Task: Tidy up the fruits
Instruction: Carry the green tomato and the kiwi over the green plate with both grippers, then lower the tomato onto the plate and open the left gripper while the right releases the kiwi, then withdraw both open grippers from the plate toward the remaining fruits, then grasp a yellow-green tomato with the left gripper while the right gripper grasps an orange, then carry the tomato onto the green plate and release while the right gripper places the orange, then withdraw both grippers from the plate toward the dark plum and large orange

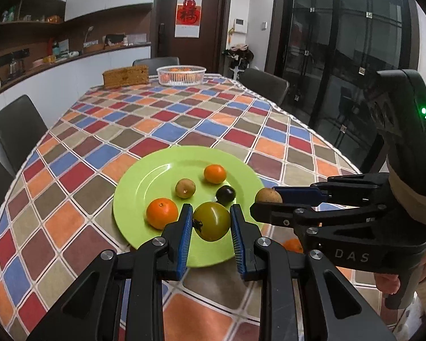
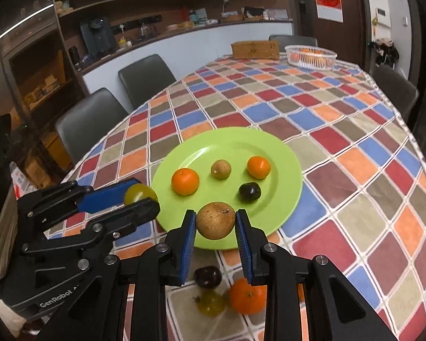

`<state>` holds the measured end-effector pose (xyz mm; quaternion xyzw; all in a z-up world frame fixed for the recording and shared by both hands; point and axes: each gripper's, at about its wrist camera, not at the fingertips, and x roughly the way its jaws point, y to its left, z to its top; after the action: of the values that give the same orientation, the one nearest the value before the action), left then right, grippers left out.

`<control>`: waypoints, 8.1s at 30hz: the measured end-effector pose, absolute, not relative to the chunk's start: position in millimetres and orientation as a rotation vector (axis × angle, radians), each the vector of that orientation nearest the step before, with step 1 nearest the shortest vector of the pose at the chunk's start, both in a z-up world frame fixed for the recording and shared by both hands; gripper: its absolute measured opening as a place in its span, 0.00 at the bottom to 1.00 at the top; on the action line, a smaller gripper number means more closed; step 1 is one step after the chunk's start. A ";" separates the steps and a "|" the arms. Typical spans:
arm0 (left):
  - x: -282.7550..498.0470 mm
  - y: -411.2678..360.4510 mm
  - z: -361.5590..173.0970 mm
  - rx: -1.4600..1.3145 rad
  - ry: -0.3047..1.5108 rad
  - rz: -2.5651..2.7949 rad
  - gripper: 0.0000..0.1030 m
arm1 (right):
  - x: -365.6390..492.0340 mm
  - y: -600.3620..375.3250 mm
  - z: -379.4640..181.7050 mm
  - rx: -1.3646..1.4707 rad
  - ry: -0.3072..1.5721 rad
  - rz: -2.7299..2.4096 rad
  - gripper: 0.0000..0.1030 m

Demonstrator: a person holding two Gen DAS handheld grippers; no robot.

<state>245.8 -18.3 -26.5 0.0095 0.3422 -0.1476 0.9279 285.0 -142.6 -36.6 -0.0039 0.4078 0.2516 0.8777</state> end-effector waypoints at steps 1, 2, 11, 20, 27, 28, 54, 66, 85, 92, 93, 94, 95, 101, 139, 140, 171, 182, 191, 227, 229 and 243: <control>249.8 -17.5 -29.4 0.017 0.710 -0.304 0.26 | 289.0 -141.6 -39.3 -0.012 0.857 0.521 0.28; 255.2 -16.0 -33.4 0.013 0.723 -0.307 0.26 | 294.8 -140.3 -43.8 -0.015 0.868 0.513 0.28; 283.4 -12.3 -58.7 -0.001 0.796 -0.315 0.26 | 319.6 -136.7 -64.7 -0.013 0.931 0.504 0.28; 281.9 -8.5 -59.7 0.023 0.791 -0.276 0.31 | 324.3 -141.3 -69.9 0.007 0.936 0.472 0.35; 262.7 -10.2 -40.6 0.058 0.752 -0.247 0.32 | 305.5 -144.8 -52.5 -0.016 0.877 0.460 0.35; 259.9 -10.1 -37.4 0.060 0.748 -0.247 0.32 | 302.6 -145.6 -49.9 -0.016 0.869 0.461 0.35; 169.6 -49.6 -3.8 0.070 0.641 -0.233 0.52 | 221.0 -191.7 3.6 -0.051 0.688 0.427 0.43; 156.4 -72.9 -25.9 0.074 0.674 -0.245 0.52 | 205.0 -214.8 -26.1 -0.075 0.738 0.429 0.43; 173.0 -102.9 -74.7 0.067 0.824 -0.218 0.52 | 225.9 -240.0 -67.6 -0.127 0.826 0.440 0.43; 185.9 -109.9 -84.2 0.079 0.846 -0.194 0.48 | 238.1 -244.9 -79.6 -0.100 0.857 0.426 0.43; 187.2 -110.3 -84.7 0.077 0.849 -0.193 0.48 | 239.7 -246.1 -80.2 -0.091 0.860 0.425 0.43; 188.7 -110.7 -85.5 0.074 0.853 -0.193 0.48 | 241.9 -247.2 -80.5 -0.082 0.862 0.422 0.43; 189.5 -111.6 -86.1 0.074 0.856 -0.189 0.47 | 243.8 -248.1 -80.8 -0.071 0.864 0.419 0.43; 196.1 -116.3 -90.5 0.087 0.874 -0.186 0.44 | 251.9 -243.2 -84.5 -0.064 0.879 0.426 0.37; 186.1 -103.7 -70.9 0.006 0.832 -0.215 0.25 | 247.0 -239.3 -79.5 -0.018 0.849 0.405 0.31; 184.5 -103.8 -68.4 0.005 0.824 -0.222 0.25 | 244.6 -239.4 -77.2 -0.016 0.844 0.404 0.31; 193.8 -29.8 5.7 -0.008 0.614 -0.236 0.25 | 233.7 -172.2 4.0 0.016 0.672 0.471 0.31; 238.3 1.5 -1.7 0.017 0.642 -0.254 0.25 | 278.4 -135.6 -5.1 0.028 0.731 0.491 0.31; 287.6 15.7 -27.1 -0.002 0.722 -0.286 0.25 | 316.5 -118.7 -30.7 0.011 0.823 0.470 0.31; 268.0 9.7 -4.9 0.064 0.690 -0.271 0.37 | 291.4 -129.0 -16.4 0.005 0.770 0.423 0.38; 258.4 6.7 2.3 0.070 0.669 -0.279 0.40 | 282.7 -134.2 -9.7 0.013 0.748 0.414 0.45; 200.0 -26.5 2.9 0.168 0.623 -0.320 0.61 | 226.5 -164.8 3.1 -0.059 0.683 0.362 0.56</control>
<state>200.0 -26.5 2.9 0.0820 0.3050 -0.1567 0.9358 226.5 -164.8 3.1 -0.0288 0.3331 0.1766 0.9258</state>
